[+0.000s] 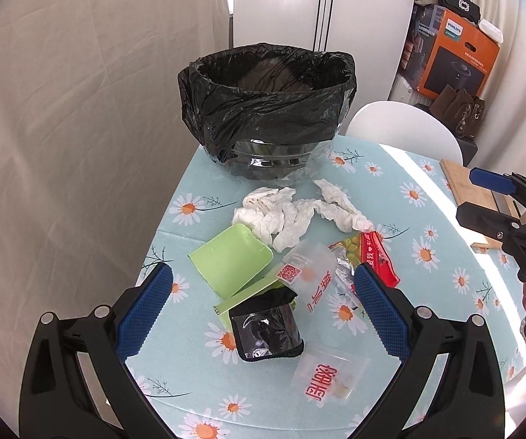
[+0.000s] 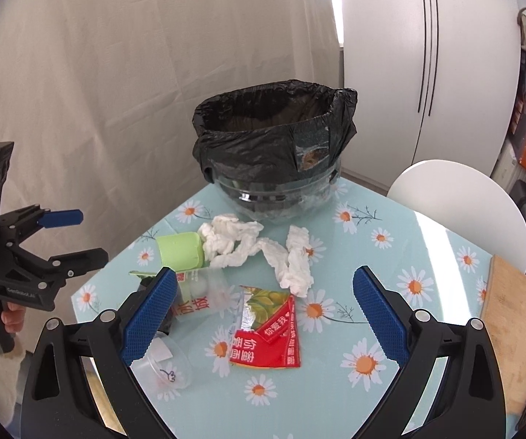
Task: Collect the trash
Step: 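Move both tools back to the table toward the red wrapper and clear cup, then grasp the red snack wrapper with the right tool while the left tool grasps the clear plastic cup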
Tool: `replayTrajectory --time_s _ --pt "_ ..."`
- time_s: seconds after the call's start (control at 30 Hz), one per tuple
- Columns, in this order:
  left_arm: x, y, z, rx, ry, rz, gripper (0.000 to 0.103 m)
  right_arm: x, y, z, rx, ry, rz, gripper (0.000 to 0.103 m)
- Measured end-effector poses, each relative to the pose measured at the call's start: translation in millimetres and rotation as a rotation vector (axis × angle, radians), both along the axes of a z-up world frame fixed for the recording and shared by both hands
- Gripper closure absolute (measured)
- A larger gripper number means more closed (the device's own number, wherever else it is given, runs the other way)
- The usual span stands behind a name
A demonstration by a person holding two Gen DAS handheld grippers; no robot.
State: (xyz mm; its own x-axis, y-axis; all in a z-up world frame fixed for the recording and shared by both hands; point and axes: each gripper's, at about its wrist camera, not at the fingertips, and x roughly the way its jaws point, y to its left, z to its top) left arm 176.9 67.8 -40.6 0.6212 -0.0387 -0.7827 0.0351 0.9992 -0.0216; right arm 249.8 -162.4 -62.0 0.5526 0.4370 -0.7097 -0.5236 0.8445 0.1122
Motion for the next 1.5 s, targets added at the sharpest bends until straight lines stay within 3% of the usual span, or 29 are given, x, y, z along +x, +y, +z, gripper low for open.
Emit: replayTrajectory --time_s 0.3,0.47,0.77,1.07,1.23,1.5 --pt "-13 -5 -25 -0.02 0.035 -0.028 0.006 5 -6 -30 -0.026 0.064 0.017 0.011" --pt "-23 -13 -42 0.027 0.035 -0.052 0.006 17 -3 -57 -0.016 0.153 0.089 0.011" --pt "-43 -36 -71 -0.027 0.054 -0.132 0.006 29 10 -104 -0.106 0.209 0.18 0.011" --pt "-45 -55 -103 -0.08 0.14 -0.153 0.006 32 26 -152 -0.123 0.319 0.232 0.011" --pt "-49 -61 -113 -0.062 0.155 -0.176 0.006 29 36 -163 -0.205 0.294 0.221 0.011" --pt "-50 -65 -131 -0.066 0.17 -0.185 0.006 25 45 -177 -0.256 0.292 0.196 0.011"
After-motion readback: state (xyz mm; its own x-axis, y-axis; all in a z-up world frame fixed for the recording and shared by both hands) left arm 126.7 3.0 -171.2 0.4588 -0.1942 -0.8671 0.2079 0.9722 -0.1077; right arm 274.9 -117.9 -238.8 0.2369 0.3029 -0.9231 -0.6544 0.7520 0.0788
